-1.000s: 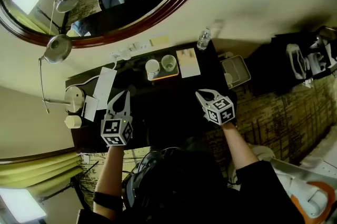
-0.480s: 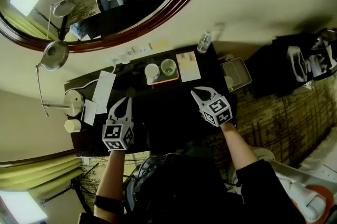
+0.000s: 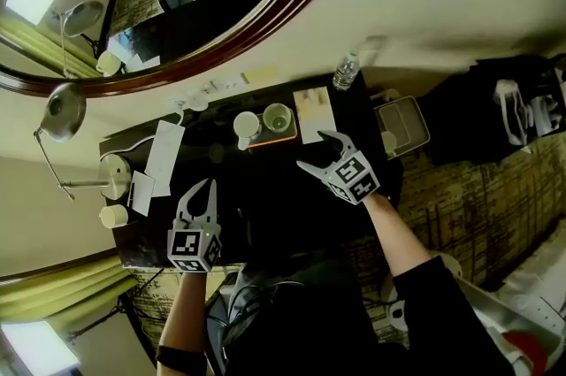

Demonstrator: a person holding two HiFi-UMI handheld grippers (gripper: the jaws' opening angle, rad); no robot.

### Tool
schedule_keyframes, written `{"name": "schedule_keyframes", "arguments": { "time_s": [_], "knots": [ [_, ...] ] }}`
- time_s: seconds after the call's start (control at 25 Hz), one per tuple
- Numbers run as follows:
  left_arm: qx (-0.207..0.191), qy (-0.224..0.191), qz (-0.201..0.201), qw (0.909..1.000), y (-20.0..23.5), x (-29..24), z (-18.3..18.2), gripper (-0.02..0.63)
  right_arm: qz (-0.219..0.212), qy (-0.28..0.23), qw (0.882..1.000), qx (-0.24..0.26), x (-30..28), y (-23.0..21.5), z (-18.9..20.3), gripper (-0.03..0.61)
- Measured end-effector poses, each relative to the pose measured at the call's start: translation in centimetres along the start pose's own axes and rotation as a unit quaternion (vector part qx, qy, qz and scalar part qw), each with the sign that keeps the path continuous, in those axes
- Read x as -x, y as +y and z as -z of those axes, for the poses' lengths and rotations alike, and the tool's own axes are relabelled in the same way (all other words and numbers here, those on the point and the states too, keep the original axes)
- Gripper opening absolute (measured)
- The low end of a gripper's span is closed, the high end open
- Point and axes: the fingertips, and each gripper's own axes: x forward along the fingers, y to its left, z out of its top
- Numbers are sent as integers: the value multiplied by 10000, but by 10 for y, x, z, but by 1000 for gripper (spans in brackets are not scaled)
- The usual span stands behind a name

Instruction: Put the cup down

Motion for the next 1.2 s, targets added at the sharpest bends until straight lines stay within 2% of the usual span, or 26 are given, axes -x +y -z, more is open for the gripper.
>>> {"name": "schedule_keyframes", "arguments": {
  "time_s": [0.2, 0.44, 0.64, 1.08, 1.16, 1.2],
  "knots": [
    [62, 74, -203, 9997, -6, -13, 13, -11, -297, 47, 9992, 245, -41, -19, 5, 492],
    [279, 28, -378, 9989, -18, -22, 30, -11, -574, 27, 9969, 538, -85, -35, 0, 495],
    [508, 154, -550, 9971, -24, -31, 50, -11, -942, -125, 9925, 765, -104, -34, -17, 492],
    [703, 240, -729, 9946, -27, -38, 67, -12, -1342, -105, 9835, 1209, -141, -23, -19, 489],
    [718, 288, -771, 9940, -25, -37, 69, -12, -1356, -94, 9830, 1232, -146, -23, -20, 482],
    [717, 311, -784, 9939, -24, -36, 70, -11, -1376, -98, 9829, 1221, -147, -23, -20, 456]
  ]
}}
